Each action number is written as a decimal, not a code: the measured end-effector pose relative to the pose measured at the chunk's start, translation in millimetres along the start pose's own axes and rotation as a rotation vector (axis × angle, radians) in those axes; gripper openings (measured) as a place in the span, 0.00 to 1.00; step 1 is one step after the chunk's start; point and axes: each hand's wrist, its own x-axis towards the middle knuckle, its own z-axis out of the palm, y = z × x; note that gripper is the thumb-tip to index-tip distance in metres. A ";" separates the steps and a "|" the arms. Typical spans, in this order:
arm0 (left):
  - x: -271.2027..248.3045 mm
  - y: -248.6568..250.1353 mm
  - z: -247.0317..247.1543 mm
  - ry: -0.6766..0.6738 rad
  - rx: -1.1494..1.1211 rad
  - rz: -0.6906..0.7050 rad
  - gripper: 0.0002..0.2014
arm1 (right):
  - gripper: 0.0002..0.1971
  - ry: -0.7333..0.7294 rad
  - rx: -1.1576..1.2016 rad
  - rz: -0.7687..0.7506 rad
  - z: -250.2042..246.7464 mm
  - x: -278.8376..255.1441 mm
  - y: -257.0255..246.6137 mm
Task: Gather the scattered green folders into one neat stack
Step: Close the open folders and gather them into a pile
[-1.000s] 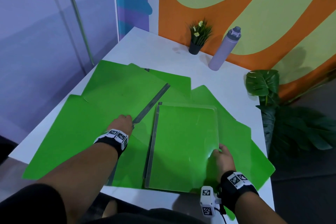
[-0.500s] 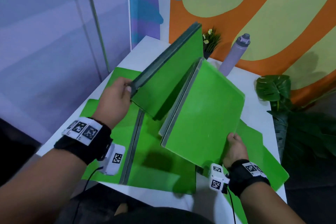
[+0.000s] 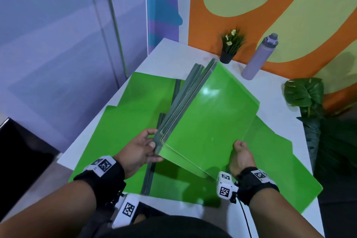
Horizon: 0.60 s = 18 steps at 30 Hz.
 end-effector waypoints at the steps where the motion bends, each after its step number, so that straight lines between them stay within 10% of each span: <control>1: 3.0 -1.8 0.4 -0.005 0.051 -0.021 0.16 | 0.23 0.018 -0.053 -0.028 -1.3 3.1 2.0; 6: 41.0 -29.0 -15.3 0.240 0.903 0.006 0.10 | 0.29 0.087 -0.179 -0.066 -12.8 4.1 -0.7; 9: 63.4 -44.5 -21.1 0.380 1.335 -0.120 0.26 | 0.27 0.114 -0.292 -0.056 -26.6 0.3 2.0; 12: 74.1 -60.2 -21.2 0.411 1.444 -0.233 0.41 | 0.24 0.089 -0.347 -0.083 -37.5 1.2 11.5; 18: 80.8 -66.9 -20.7 0.379 1.497 -0.237 0.36 | 0.29 0.108 -0.388 -0.055 -61.8 1.5 31.7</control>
